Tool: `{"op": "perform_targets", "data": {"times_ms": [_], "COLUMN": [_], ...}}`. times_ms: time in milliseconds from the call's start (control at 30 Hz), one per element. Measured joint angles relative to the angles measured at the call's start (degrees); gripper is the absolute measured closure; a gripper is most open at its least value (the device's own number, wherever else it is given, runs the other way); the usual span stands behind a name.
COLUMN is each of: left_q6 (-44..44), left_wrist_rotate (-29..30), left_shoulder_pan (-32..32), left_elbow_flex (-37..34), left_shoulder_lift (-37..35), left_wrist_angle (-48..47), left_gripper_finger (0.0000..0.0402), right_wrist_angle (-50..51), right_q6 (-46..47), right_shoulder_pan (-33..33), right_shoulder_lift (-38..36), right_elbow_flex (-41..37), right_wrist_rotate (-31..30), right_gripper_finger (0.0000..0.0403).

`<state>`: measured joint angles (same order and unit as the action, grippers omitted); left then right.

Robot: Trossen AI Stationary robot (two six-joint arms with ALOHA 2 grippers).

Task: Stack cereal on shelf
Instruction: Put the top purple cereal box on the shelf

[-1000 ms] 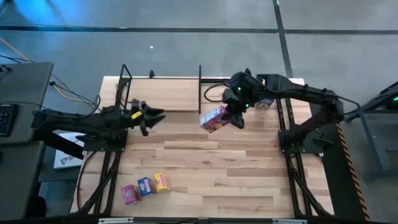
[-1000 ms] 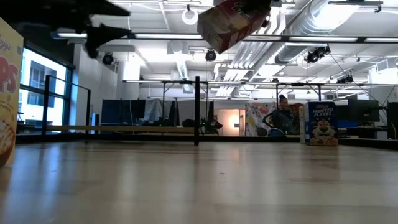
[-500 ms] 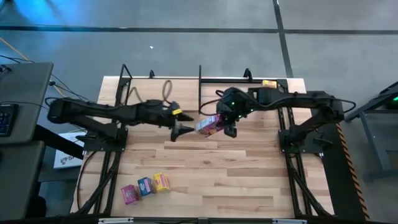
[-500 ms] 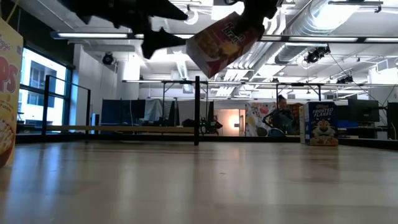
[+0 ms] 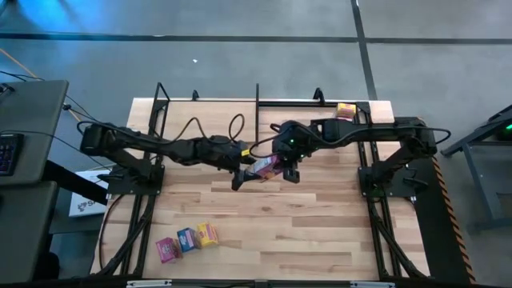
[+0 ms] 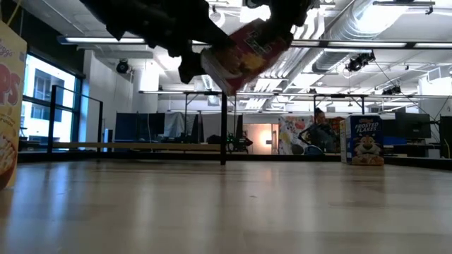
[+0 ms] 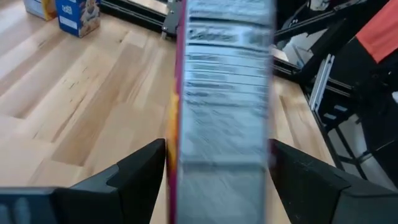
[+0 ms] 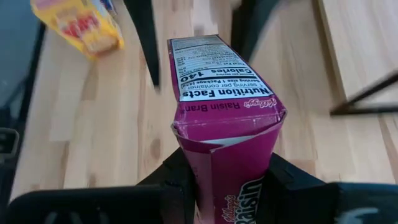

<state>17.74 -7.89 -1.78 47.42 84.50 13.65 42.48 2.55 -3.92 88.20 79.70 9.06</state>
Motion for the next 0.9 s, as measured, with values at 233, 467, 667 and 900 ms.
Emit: {"op": "perform_targets", "data": {"times_ms": [233,467,667,900], "left_q6": [0.02,-1.57,-1.51,-2.47], "left_wrist_rotate": [0.0,0.37,-0.06,-0.1], "left_shoulder_pan": [0.04,0.07,0.04,-0.09], "left_elbow_flex": [-0.02,-0.02,-0.02,-0.02], "left_shoulder_lift": [1.53,1.5,1.5,1.5], "left_wrist_angle": [1.2,1.1,0.99,0.84], "left_gripper_finger": [0.0139,0.0226,0.027,0.0262], "right_wrist_angle": [-0.89,-0.87,-0.89,0.34], "right_q6": [-0.28,-1.17,1.45,1.44], "right_shoulder_pan": [-0.04,-0.06,-0.02,-0.19], "right_shoulder_lift": [0.36,0.35,0.35,-0.06], "right_elbow_flex": [0.04,0.04,0.04,0.04], "right_wrist_rotate": [0.41,0.81,0.37,0.64], "right_gripper_finger": [0.0318,0.031,0.0256,0.0179]}}
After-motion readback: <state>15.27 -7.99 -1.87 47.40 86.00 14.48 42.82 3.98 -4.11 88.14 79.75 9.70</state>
